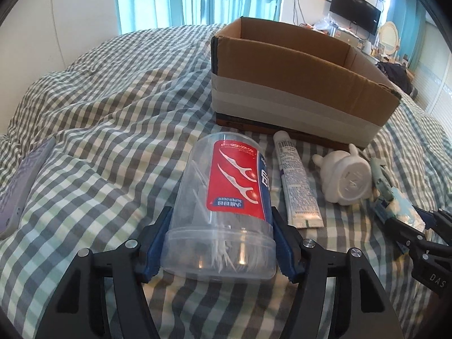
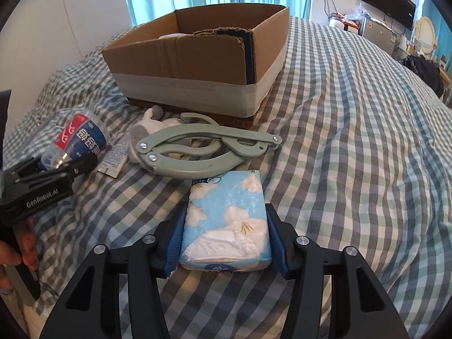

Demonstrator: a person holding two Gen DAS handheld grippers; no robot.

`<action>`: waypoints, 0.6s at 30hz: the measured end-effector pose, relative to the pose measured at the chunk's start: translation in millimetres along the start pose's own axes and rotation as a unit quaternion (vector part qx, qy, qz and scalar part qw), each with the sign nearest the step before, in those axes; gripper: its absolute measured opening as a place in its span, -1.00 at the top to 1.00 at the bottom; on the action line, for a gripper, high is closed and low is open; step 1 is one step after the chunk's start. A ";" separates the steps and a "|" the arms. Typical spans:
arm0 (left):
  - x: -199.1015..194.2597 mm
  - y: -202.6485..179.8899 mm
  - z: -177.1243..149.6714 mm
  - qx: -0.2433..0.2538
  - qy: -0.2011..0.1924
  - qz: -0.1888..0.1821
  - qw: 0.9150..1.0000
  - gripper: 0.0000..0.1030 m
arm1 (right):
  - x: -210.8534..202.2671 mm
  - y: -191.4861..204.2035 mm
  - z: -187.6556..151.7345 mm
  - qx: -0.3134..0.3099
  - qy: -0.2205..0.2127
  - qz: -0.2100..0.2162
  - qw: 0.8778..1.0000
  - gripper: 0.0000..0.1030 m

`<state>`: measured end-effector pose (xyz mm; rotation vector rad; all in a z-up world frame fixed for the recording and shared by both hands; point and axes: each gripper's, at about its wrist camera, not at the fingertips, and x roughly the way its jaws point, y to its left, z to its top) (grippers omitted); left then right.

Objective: Organize objects
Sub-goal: 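Grasp the clear toothpick jar with the left tool while the right tool grasps the blue tissue pack, then lift and carry the jar and tissue pack over the box with both tools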

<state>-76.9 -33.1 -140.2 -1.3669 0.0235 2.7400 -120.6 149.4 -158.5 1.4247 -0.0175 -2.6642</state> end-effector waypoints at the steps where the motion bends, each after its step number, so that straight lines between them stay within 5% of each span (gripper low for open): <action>1: -2.8 0.9 -0.3 -0.004 -0.004 0.004 1.000 -0.28 | -2.4 0.7 -1.1 -0.002 -0.001 0.000 1.000 -0.01; 18: -47.8 -23.2 -6.0 0.003 -0.033 -0.018 0.999 -0.25 | -56.2 -4.1 -12.2 0.002 -0.040 0.006 0.999 0.00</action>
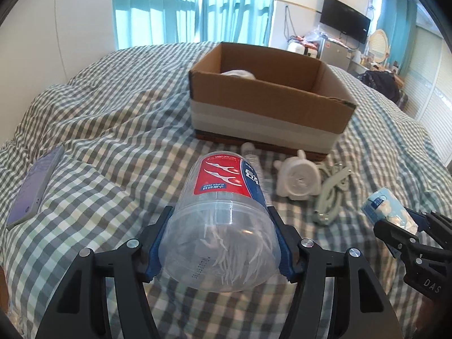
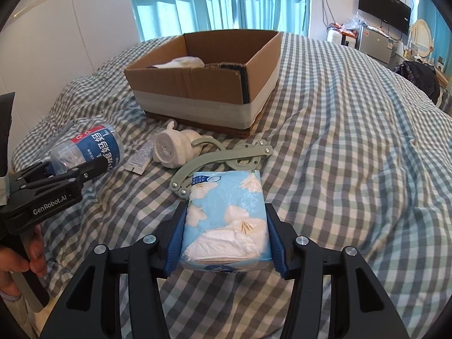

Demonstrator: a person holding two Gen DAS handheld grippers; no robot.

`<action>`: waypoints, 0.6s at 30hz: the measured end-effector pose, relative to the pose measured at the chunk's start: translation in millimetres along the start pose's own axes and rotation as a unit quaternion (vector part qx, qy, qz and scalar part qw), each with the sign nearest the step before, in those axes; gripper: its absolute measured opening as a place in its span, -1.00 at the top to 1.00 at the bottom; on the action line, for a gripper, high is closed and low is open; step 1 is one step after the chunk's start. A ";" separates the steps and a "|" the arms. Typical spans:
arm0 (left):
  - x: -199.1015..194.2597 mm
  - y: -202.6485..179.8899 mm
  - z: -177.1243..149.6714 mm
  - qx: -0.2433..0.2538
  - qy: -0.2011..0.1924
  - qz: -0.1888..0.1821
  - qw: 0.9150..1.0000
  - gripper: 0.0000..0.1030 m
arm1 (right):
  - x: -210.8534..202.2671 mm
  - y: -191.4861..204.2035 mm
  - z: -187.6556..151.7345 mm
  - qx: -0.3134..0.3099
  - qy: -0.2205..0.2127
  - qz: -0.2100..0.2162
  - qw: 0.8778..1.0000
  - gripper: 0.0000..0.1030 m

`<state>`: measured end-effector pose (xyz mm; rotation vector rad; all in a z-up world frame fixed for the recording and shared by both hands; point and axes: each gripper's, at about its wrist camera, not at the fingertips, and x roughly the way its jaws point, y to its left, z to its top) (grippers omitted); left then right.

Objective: Organize objects
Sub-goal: 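Lift and carry the jar and tissue pack over the box with both tools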

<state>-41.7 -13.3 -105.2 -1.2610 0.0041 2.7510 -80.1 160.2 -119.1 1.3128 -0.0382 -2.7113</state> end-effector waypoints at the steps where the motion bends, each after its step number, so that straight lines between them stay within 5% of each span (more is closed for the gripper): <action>1: -2.4 -2.3 0.4 0.002 -0.002 -0.001 1.000 -0.25 | -3.0 -0.6 0.1 0.001 -0.003 0.000 1.000 0.00; 18: -61.9 -40.7 16.6 0.028 -0.063 -0.045 0.997 -0.25 | -69.7 11.9 25.2 -0.019 -0.076 0.011 0.997 0.00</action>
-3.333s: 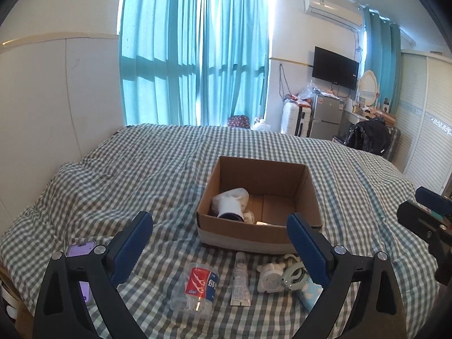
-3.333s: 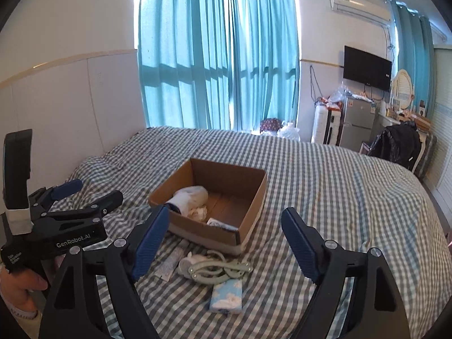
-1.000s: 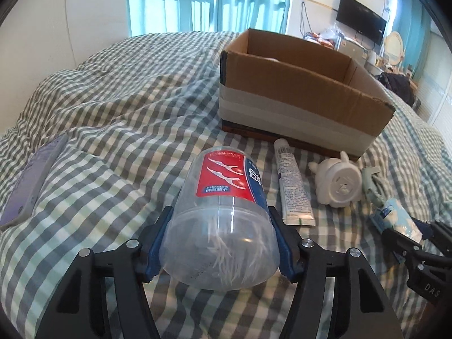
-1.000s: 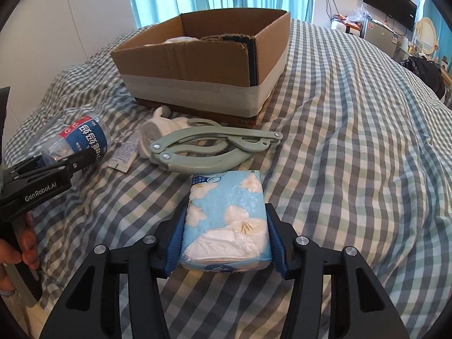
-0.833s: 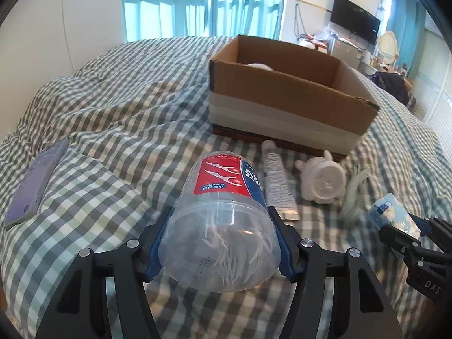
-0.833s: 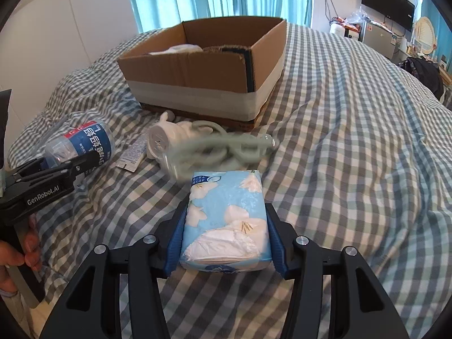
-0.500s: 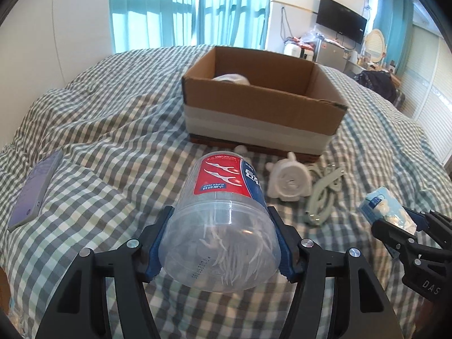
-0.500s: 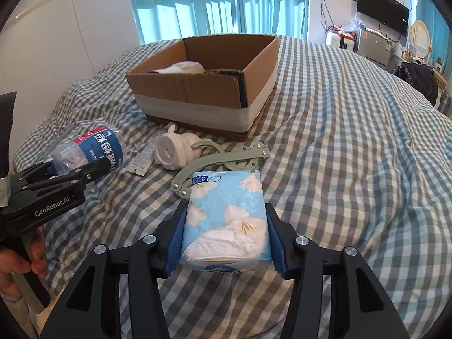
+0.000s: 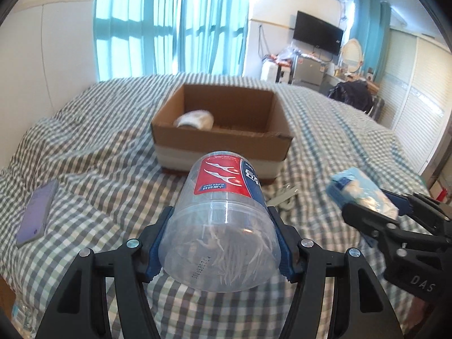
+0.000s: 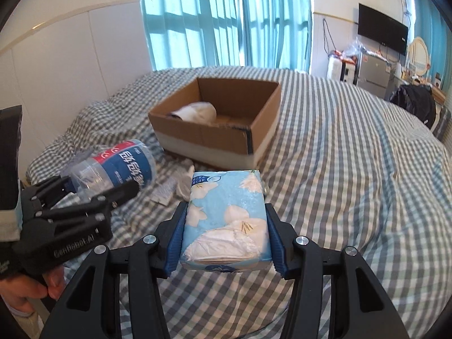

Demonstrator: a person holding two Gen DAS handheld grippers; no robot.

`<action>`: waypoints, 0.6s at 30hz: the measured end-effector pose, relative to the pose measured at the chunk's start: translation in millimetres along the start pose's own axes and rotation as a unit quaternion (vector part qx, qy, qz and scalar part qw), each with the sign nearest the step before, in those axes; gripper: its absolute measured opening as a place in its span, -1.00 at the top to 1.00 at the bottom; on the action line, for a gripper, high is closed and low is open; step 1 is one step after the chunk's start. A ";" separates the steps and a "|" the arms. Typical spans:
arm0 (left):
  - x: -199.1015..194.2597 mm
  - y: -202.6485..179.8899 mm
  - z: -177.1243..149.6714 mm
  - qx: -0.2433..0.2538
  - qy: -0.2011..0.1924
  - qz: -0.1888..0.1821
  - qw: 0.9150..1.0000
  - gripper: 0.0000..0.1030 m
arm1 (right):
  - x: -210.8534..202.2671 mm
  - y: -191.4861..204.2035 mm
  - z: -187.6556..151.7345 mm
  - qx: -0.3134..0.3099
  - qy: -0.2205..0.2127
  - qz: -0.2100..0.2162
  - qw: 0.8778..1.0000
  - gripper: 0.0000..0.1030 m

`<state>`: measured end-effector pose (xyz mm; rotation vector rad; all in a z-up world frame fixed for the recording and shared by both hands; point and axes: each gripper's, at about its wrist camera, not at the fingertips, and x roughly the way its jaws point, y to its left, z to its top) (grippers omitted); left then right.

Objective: Organize objects
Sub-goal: 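Lift and carry the jar and tissue pack over the box with both tools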

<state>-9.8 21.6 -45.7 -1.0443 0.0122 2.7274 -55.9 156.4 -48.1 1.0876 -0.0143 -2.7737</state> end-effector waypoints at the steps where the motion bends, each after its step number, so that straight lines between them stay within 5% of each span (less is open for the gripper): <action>1: -3.1 -1.0 2.9 -0.001 -0.006 0.000 1.000 -0.25 | -2.8 0.6 4.6 -0.002 -0.005 0.001 1.000 0.00; 18: -11.7 10.7 99.6 -0.002 -0.085 0.020 0.996 -0.25 | -4.2 6.1 114.7 -0.045 -0.067 0.025 0.996 0.00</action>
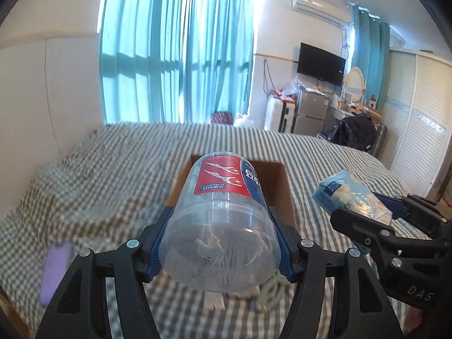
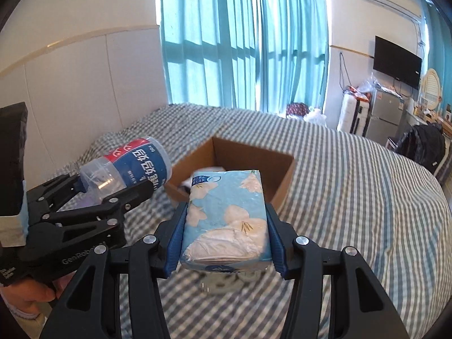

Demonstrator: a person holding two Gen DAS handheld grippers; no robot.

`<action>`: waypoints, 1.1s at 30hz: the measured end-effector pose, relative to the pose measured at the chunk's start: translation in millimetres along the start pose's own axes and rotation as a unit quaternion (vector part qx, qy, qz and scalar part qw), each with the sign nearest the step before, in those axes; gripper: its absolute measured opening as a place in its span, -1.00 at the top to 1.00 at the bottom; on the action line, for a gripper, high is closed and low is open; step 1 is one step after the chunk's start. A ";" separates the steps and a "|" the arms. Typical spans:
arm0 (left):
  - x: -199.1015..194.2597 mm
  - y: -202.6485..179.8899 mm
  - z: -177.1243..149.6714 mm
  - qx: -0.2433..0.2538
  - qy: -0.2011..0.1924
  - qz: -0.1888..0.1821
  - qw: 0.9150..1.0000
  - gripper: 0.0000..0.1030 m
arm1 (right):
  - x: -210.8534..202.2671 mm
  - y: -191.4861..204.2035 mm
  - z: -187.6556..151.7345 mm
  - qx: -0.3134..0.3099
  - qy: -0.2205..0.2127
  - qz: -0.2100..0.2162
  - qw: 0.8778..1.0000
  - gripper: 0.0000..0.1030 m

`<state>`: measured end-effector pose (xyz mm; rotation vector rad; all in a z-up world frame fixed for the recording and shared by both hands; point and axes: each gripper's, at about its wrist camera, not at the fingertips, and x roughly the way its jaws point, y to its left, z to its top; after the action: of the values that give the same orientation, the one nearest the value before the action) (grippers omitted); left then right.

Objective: Organize objects
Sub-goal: 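Lift and carry the jar and tissue pack over the box with both tools, then open both tools to release the jar and tissue pack into the box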

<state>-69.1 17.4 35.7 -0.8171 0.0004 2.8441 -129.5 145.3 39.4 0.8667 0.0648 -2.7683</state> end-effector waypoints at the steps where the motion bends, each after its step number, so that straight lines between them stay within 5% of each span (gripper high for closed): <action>1: 3.6 0.5 8.3 0.003 -0.005 0.003 1.000 -0.25 | 1.6 -0.9 5.3 -0.003 -0.003 -0.001 1.000 0.00; 10: 43.7 5.9 59.7 0.028 -0.035 0.021 0.999 -0.26 | 33.1 -13.1 78.4 -0.013 -0.030 0.013 0.999 0.00; 17: 96.5 6.3 75.8 0.043 -0.022 0.019 0.999 -0.26 | 87.0 -28.6 110.2 -0.013 -0.020 0.017 1.000 0.00; 33: 219.3 11.1 26.9 0.051 0.079 0.000 0.996 -0.25 | 218.3 -80.9 62.1 0.036 0.063 0.024 0.997 0.00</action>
<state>-267.8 46.0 -57.4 -1.0166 0.1642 2.7448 -357.2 170.2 -35.6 1.0466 -0.0329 -2.6840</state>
